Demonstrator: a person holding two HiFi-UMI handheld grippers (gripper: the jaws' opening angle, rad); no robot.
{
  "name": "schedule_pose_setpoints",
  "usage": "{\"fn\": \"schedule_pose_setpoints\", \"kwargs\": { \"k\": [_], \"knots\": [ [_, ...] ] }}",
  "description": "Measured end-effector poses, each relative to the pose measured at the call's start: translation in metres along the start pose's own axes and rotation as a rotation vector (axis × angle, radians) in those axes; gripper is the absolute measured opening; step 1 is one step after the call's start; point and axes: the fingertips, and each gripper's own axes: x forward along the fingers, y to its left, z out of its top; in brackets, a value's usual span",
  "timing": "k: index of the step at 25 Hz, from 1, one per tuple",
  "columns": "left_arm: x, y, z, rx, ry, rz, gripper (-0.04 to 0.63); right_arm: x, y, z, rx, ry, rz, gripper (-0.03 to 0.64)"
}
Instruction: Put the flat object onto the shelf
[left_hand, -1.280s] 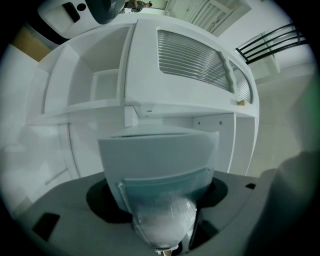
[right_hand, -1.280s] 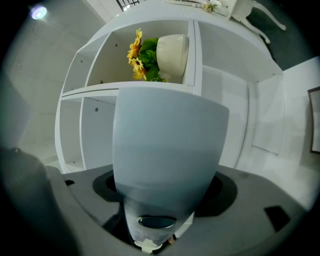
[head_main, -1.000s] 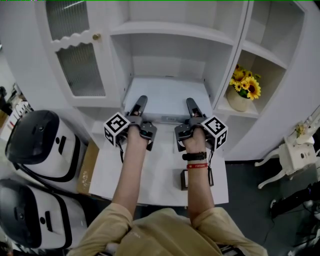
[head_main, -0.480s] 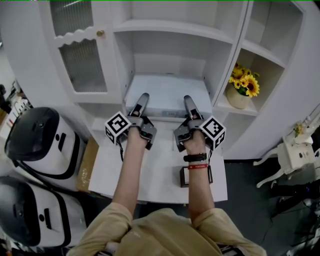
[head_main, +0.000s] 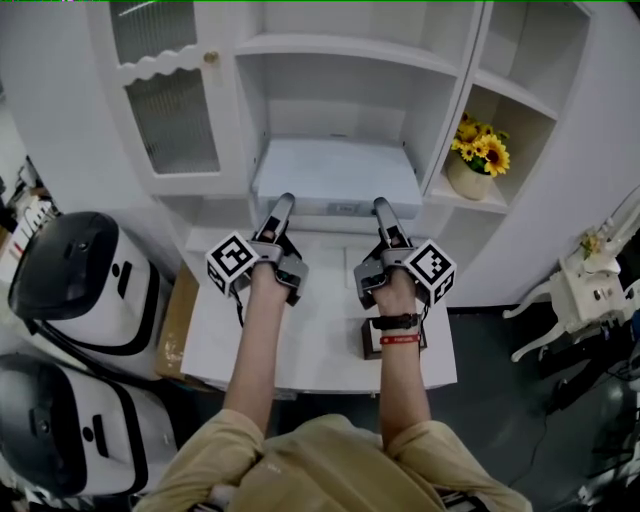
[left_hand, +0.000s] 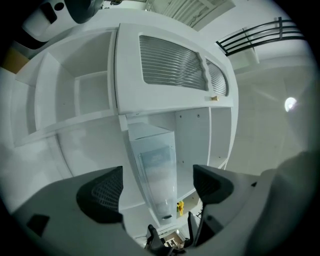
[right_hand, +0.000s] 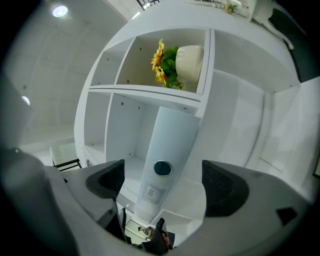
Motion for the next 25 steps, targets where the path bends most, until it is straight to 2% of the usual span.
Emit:
{"fn": "schedule_pose_setpoints", "kwargs": {
  "k": [8, 10, 12, 16, 18, 22, 25],
  "knots": [
    [-0.042, 0.000, -0.011, 0.128, 0.070, 0.035, 0.431, -0.039, 0.005, -0.015, -0.109, -0.013, -0.001, 0.472],
    [-0.050, -0.004, -0.013, 0.186, 0.086, 0.036, 0.431, -0.046, 0.008, -0.021, -0.164, -0.007, -0.007, 0.472],
    [-0.056, -0.010, -0.016, 0.276, 0.109, 0.039, 0.431, -0.052, 0.012, -0.027, -0.253, -0.005, -0.020, 0.472],
    [-0.067, -0.022, -0.022, 0.546, 0.143, 0.080, 0.414, -0.065, 0.017, -0.032, -0.500, -0.018, -0.096, 0.471],
    [-0.069, -0.028, -0.022, 0.650, 0.147, 0.095, 0.398, -0.068, 0.022, -0.033, -0.597, -0.021, -0.121, 0.471],
    [-0.072, -0.040, -0.029, 0.770, 0.157, 0.084, 0.383, -0.074, 0.031, -0.042, -0.716, 0.007, -0.121, 0.468],
    [-0.073, -0.046, -0.032, 0.849, 0.152, 0.096, 0.341, -0.075, 0.037, -0.045, -0.763, 0.014, -0.117, 0.449]
  ]
}}
